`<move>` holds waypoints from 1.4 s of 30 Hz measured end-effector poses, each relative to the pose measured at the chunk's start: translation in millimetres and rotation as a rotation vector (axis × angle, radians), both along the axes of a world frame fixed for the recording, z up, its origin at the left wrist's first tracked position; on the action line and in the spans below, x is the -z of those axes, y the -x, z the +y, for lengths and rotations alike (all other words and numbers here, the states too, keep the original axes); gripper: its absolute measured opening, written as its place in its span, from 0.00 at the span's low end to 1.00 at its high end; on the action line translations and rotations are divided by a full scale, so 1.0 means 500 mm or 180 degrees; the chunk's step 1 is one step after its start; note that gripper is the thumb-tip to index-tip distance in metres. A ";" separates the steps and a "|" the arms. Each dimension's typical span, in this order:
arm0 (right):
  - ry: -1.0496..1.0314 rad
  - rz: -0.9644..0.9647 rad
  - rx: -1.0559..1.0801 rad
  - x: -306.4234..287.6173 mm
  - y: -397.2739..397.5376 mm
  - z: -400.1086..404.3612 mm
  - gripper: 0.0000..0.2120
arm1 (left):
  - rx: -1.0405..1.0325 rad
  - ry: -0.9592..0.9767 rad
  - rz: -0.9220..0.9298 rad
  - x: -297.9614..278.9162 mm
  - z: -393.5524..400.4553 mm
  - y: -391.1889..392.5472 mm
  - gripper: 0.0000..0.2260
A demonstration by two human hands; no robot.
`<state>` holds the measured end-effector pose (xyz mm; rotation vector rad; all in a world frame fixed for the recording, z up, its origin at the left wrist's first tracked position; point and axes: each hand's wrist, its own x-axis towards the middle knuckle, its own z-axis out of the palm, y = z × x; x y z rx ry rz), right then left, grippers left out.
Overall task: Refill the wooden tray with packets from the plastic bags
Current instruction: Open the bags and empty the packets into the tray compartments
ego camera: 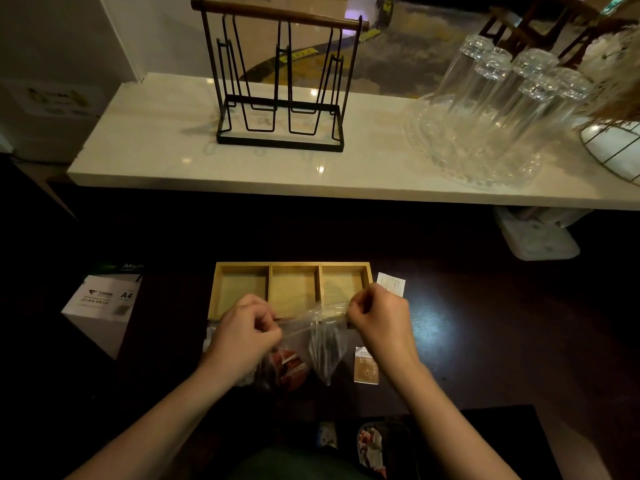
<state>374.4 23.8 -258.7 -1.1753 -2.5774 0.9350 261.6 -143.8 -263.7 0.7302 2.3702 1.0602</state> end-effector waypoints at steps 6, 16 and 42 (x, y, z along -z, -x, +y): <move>-0.0899 0.0681 -0.1009 -0.055 -0.014 -0.037 0.05 | 0.0148 -0.0207 -0.0038 -0.035 0.021 -0.026 0.12; -0.1303 0.0431 -0.1970 -0.077 0.013 -0.077 0.13 | 0.0214 -0.0964 -0.0582 -0.069 0.024 -0.030 0.11; 0.0755 0.0846 -0.0562 -0.033 0.073 0.154 0.04 | -0.0682 -0.0848 0.0277 -0.034 0.019 0.114 0.14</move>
